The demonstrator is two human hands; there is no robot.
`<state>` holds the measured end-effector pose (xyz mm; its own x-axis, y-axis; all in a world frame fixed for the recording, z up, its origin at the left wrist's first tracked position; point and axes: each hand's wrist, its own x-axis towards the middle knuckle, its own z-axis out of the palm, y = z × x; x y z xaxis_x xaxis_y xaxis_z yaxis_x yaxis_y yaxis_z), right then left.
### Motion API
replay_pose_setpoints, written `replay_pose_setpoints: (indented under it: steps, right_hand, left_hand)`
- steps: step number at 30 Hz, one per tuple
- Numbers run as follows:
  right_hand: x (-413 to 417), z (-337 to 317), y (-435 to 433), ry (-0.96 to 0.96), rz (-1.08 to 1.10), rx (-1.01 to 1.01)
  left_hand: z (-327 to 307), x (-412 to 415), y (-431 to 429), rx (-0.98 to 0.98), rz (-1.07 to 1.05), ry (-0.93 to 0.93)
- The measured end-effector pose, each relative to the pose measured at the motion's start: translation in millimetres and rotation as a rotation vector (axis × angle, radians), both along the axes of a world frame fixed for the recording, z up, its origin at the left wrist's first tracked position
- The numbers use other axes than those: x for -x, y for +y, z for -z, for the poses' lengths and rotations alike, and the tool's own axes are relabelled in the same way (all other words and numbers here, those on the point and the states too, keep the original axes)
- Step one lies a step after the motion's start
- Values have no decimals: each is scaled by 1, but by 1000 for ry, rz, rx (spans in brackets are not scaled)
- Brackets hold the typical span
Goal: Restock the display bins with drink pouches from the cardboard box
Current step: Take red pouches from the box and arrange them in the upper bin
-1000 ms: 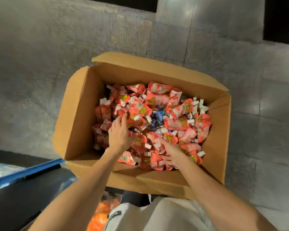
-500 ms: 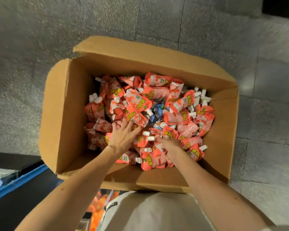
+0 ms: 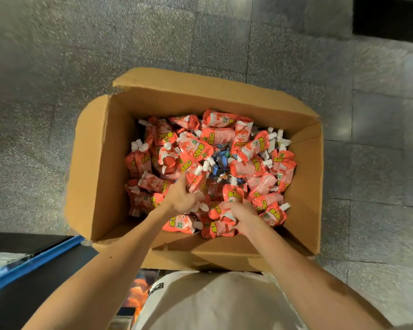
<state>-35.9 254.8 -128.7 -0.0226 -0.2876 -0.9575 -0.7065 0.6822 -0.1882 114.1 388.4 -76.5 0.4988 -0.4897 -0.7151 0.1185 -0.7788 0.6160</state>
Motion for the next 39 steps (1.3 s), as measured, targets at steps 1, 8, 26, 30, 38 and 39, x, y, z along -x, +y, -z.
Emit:
replay_pose_setpoints:
  steps: [1, 8, 26, 30, 38, 39]
  right_hand:
    - [1, 0, -1, -23, -8, -16]
    - [-18, -92, -17, -111, 26, -142]
    - [-5, -304, -14, -903, -411, -621]
    - [13, -340, 50, -960, -719, -673]
    - [107, -406, 227, -1174, -1197, -730]
    - [125, -410, 253, -1217, -1267, -695]
  left_hand:
    - [-6, 1, -1, 39, -88, 87]
    - [-50, 8, 8, 243, -436, 426]
    - [-280, 149, 41, 692, -694, -152]
    - [-330, 204, 99, 637, -896, -370]
    - [-377, 366, 216, 978, -1478, -360]
    - [-381, 388, 233, 1006, -1547, -356]
